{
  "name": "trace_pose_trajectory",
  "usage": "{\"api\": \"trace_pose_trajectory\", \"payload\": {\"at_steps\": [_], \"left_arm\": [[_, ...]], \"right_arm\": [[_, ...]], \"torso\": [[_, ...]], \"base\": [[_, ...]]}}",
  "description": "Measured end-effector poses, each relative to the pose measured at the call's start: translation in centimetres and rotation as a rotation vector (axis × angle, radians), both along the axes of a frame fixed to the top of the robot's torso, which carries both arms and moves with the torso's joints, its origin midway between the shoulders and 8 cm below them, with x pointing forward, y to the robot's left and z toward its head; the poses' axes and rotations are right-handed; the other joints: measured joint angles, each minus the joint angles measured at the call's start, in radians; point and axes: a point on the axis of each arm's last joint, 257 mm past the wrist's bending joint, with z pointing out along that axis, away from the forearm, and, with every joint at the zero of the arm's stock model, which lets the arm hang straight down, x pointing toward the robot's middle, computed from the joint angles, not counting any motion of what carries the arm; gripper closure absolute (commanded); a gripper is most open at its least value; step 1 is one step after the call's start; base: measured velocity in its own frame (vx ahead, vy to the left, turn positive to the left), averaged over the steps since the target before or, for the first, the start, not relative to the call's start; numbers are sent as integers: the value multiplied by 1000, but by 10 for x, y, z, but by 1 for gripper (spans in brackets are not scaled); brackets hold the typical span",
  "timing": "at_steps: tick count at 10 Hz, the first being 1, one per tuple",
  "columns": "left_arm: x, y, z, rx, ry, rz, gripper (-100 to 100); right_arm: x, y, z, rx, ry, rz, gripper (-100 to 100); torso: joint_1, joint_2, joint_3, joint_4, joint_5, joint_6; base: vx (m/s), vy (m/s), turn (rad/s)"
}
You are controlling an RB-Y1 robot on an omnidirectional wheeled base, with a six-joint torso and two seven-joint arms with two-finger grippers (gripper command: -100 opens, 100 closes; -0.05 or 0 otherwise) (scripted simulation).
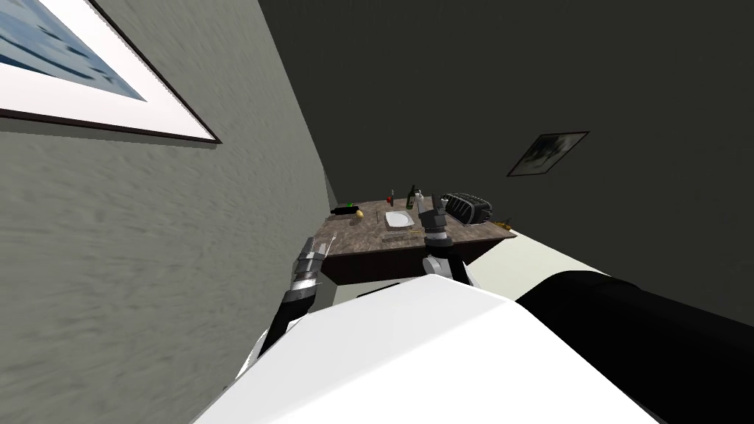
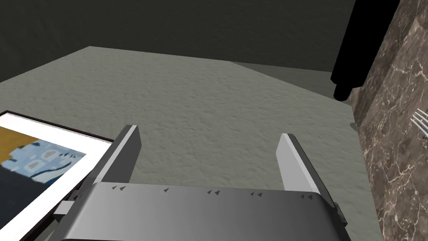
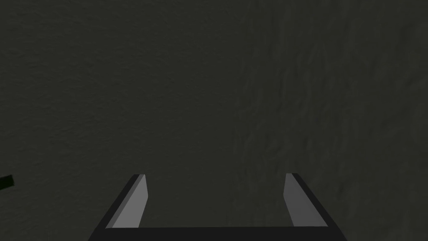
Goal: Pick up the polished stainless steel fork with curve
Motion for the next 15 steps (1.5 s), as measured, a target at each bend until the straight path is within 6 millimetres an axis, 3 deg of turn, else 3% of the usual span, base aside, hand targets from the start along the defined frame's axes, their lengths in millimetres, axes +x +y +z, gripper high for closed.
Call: {"api": "trace_pose_trajectory", "payload": {"at_steps": [6, 9, 15], "left_arm": [[-16, -12, -58, -14, 192, -103, -100], [-29, -18, -107, -26, 347, -149, -100], [-72, -1, -199, -9, 616, -195, -100]], "right_arm": [[0, 0, 0, 0, 0, 0, 0], [0, 0, 0, 0, 0, 0, 0], [0, 0, 0, 0, 0, 0, 0]], "torso": [[1, 0, 0, 0, 0, 0], [-1, 1, 1, 0, 0, 0], [1, 0, 0, 0, 0, 0]], "base": [[-52, -31, -65], [-73, -49, -138], [-58, -40, -121]]}}
